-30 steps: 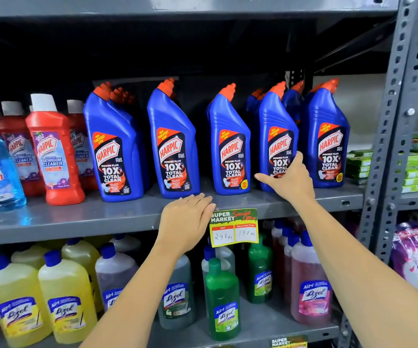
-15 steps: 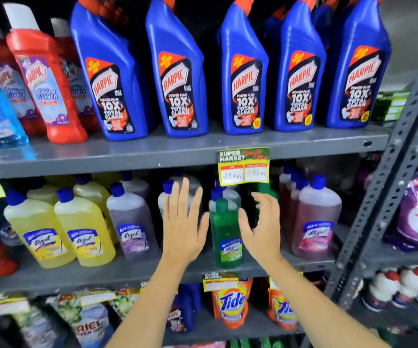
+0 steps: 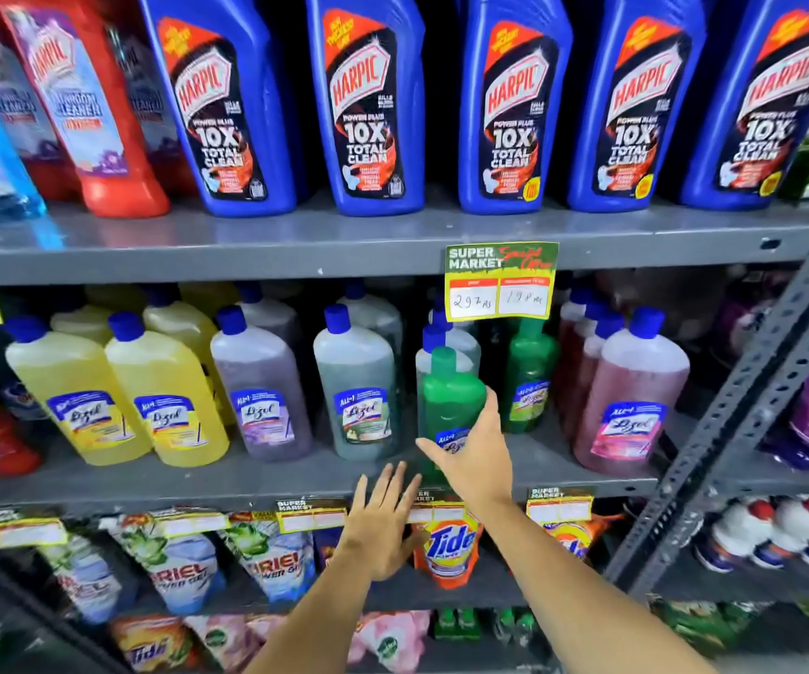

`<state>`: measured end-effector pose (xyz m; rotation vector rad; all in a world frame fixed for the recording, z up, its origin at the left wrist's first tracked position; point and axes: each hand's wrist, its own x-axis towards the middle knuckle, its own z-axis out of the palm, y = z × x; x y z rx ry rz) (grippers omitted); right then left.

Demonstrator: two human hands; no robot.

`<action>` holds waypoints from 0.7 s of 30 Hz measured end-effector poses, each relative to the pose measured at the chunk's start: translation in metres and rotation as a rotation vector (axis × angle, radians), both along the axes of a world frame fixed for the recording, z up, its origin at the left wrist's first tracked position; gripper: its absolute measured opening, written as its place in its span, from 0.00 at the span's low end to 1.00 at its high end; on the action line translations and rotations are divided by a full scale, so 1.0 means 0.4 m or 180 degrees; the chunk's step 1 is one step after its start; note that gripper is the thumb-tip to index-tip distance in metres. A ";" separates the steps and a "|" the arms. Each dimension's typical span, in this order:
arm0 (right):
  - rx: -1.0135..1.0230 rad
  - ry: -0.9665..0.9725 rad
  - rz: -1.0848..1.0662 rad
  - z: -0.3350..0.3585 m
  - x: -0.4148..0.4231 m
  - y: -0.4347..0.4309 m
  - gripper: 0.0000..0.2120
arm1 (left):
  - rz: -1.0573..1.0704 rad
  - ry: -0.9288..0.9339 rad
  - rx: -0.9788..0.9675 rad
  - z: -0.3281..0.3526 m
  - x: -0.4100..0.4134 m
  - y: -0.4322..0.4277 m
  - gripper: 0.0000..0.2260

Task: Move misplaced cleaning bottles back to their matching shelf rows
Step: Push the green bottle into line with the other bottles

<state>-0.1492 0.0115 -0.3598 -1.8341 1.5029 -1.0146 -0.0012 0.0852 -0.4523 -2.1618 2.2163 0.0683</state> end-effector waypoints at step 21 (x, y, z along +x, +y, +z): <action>0.0071 -0.0243 -0.0552 -0.002 -0.173 -0.084 0.49 | -0.0069 0.0008 0.0231 0.024 0.003 0.008 0.32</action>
